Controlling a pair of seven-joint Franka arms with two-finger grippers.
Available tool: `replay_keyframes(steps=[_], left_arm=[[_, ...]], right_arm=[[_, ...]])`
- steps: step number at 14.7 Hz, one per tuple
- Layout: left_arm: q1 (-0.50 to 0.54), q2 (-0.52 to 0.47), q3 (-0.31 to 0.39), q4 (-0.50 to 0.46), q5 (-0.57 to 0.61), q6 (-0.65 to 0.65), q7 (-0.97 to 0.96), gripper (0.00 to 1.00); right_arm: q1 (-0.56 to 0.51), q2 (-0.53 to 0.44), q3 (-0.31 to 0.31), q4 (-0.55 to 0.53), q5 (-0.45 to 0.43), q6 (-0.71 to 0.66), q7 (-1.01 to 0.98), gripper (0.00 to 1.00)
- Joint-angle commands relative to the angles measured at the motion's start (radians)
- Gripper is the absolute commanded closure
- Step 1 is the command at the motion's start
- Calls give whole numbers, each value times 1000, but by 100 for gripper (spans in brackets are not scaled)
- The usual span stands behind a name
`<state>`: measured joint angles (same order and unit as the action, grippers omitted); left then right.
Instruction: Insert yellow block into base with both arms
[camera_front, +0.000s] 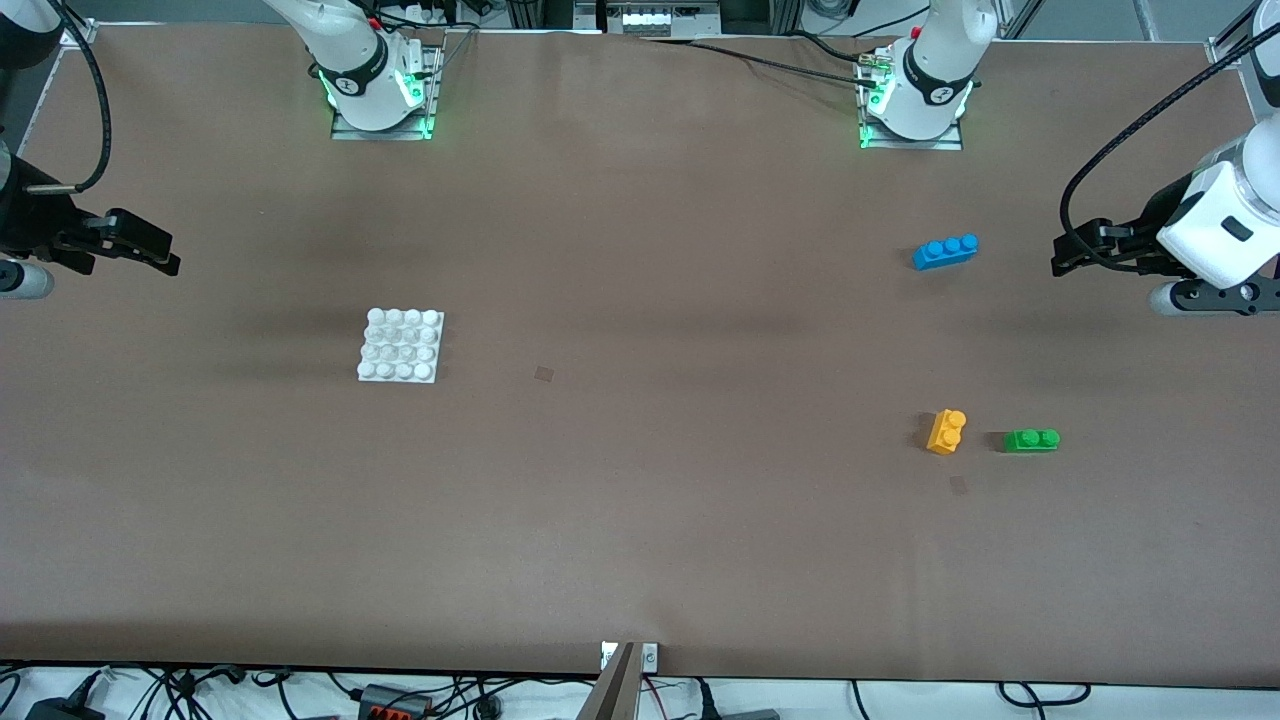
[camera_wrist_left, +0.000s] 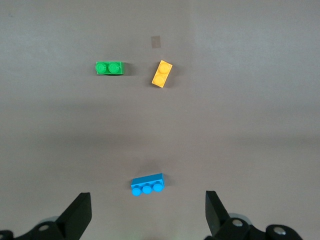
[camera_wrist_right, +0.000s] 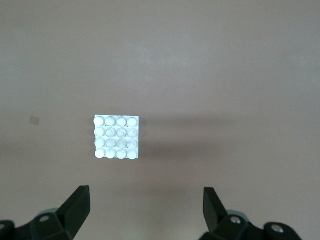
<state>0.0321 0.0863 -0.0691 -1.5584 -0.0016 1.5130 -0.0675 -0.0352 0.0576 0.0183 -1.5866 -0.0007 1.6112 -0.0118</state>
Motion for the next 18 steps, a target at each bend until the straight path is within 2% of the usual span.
replay_keyframes(steps=[1, 10, 15, 18], left_arm=[[-14, -14, 15, -11, 5, 6, 11, 0], [-11, -13, 2, 14, 5, -7, 6, 0], [-12, -11, 0, 15, 5, -8, 9, 0], [-4, -11, 2, 15, 5, -7, 18, 0]], right_arm=[[-5, -15, 3, -16, -12, 4, -11, 0], [3, -13, 11, -15, -15, -7, -14, 0], [9, -10, 12, -15, -13, -131, -11, 0], [23, 36, 12, -19, -15, -246, 6, 0]])
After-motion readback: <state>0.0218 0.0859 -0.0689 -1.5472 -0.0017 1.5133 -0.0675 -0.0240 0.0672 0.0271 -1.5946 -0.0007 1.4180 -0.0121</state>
